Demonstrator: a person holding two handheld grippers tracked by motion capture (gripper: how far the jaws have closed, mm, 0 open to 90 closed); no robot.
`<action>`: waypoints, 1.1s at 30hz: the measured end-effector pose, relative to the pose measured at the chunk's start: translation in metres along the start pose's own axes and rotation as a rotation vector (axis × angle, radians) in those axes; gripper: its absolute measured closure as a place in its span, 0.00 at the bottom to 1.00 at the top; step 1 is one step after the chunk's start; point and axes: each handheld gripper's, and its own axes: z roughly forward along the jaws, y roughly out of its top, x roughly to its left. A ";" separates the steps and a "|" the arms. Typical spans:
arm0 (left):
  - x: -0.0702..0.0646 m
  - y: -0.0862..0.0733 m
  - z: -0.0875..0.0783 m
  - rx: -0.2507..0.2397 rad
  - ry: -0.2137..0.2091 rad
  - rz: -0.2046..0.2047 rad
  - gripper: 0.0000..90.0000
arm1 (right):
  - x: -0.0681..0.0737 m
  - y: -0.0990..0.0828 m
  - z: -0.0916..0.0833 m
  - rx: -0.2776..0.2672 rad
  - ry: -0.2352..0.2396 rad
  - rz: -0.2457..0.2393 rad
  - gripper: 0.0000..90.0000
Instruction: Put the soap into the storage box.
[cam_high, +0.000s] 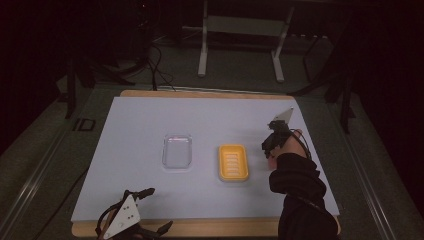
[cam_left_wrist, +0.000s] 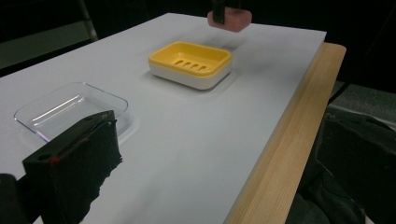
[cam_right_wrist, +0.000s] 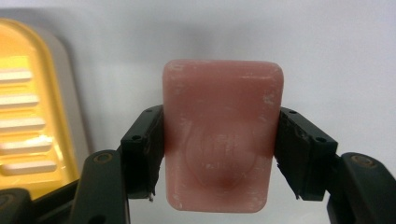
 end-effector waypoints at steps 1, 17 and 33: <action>0.000 0.000 0.000 0.000 0.000 0.001 0.00 | 0.001 0.000 -0.002 -0.002 0.004 -0.003 0.42; 0.000 0.000 0.000 -0.004 0.006 -0.003 0.00 | 0.029 0.002 -0.048 -0.070 0.033 -0.063 0.42; 0.000 0.000 -0.001 -0.005 0.007 -0.002 0.00 | 0.078 -0.001 -0.041 -0.063 0.112 -0.125 0.42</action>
